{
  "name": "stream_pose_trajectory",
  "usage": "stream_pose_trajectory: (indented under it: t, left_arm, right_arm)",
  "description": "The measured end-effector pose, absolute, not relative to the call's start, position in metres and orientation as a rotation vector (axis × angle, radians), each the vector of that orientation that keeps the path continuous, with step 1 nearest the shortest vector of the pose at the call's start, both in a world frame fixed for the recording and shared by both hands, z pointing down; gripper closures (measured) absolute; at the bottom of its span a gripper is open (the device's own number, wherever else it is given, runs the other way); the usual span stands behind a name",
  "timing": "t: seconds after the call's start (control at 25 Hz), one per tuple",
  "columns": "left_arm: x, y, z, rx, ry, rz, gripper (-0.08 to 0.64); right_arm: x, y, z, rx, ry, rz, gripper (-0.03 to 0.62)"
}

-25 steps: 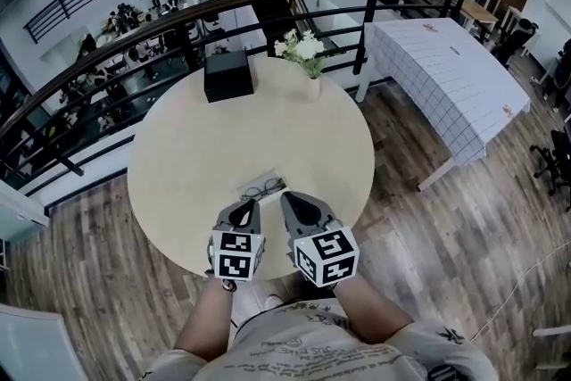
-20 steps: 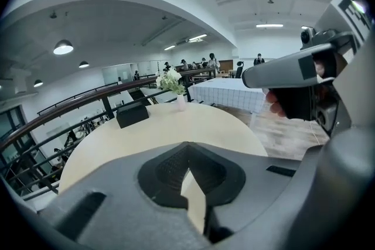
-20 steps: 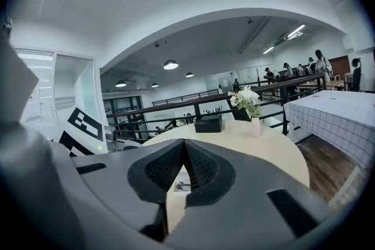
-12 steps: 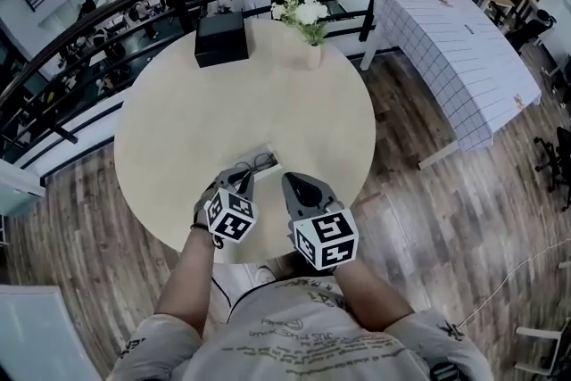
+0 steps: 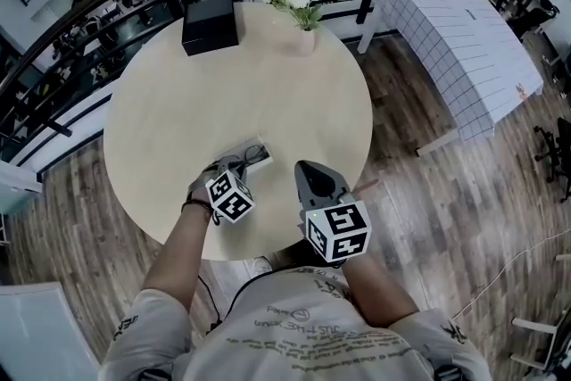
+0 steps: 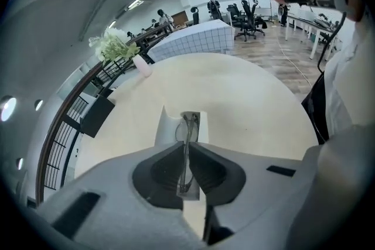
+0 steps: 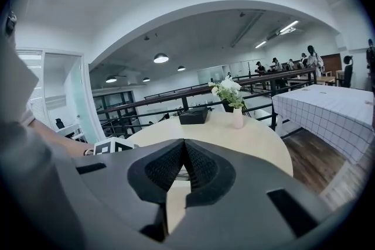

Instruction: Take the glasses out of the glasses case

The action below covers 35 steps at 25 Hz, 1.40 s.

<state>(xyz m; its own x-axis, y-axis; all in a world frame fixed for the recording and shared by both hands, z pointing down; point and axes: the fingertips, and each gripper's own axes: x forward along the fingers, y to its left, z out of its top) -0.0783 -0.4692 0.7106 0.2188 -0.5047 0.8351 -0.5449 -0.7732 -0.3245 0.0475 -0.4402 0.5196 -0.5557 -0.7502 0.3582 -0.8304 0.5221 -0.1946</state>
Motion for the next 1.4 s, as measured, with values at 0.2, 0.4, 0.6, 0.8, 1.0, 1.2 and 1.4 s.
stream_pose_trajectory:
  t: [0.2,0.4,0.6,0.8,1.0,1.2,1.4]
  left_arm:
    - [-0.082,-0.48,0.726,2.378,-1.008,1.671,0.542]
    - [-0.085,-0.486,0.736,2.355,-0.931,1.733,0.492]
    - [-0.088,-0.489,0.75,2.328,-0.857,1.782,0.492]
    - [-0.084,-0.487,0.755,2.314,-0.729,1.821,0.492]
    - [-0.09,-0.484,0.76,2.285,-0.638,1.892,0.492]
    - [-0.09,-0.49,0.769,2.265,-0.652,1.928,0.494]
    - [-0.089,-0.492,0.771,2.249,-0.66,1.916,0.499]
  right_arm:
    - [0.06,-0.451,0.525,1.351,-2.518,0.519,0.578]
    - [0.063,-0.459,0.529,1.348,-2.505,0.527,0.578]
    - [0.065,-0.465,0.534,1.341,-2.498,0.537,0.578]
    - [0.069,-0.47,0.54,1.335,-2.492,0.542,0.578]
    - [0.07,-0.474,0.543,1.341,-2.481,0.551,0.578]
    - [0.072,-0.477,0.545,1.356,-2.472,0.56,0.578]
    - [0.074,-0.478,0.545,1.369,-2.466,0.556,0.578]
